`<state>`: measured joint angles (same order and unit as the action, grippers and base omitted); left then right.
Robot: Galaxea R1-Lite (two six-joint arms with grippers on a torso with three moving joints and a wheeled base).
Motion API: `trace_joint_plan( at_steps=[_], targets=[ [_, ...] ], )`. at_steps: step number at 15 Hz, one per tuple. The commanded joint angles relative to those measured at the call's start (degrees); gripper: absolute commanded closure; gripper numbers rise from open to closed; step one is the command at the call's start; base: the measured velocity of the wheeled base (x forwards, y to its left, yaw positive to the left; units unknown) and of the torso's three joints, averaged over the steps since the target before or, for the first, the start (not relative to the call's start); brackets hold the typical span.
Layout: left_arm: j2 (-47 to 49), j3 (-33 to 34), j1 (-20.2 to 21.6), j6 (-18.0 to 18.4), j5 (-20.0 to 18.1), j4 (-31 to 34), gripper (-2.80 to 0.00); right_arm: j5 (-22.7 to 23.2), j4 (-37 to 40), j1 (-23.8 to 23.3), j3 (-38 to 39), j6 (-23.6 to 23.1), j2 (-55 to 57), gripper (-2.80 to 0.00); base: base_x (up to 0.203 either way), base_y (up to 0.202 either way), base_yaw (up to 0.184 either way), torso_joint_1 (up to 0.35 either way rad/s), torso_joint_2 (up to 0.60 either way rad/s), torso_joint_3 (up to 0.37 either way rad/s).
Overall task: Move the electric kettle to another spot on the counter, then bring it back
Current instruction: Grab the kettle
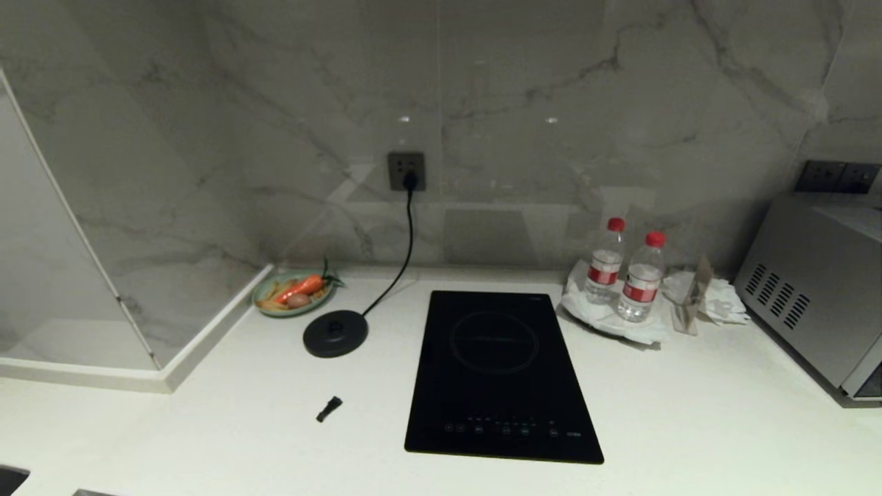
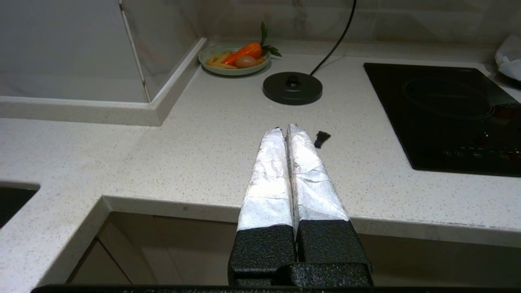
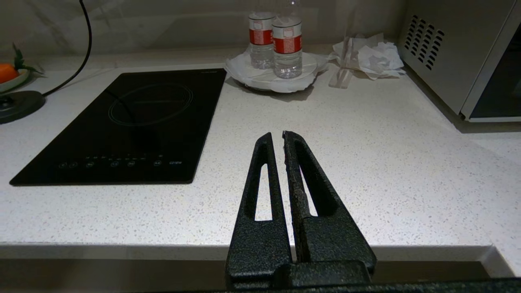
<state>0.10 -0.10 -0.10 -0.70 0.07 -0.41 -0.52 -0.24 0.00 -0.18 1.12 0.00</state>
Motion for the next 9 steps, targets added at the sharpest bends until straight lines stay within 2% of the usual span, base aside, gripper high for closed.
trace_joint_plan(
  at_steps=[1,9],
  targets=[
    [-0.01,0.01,0.01,0.0,0.01,-0.02,0.0,-0.01,-0.02,0.0,0.01,0.02,0.09,0.0,0.0,0.0,0.0,0.139,-0.33,-0.193],
    [-0.01,0.01,0.01,0.0,0.01,-0.02,0.0,-0.01,-0.02,0.0,0.01,0.11,0.09,0.0,0.0,0.0,0.0,0.138,-0.3,-0.171]
  ],
)
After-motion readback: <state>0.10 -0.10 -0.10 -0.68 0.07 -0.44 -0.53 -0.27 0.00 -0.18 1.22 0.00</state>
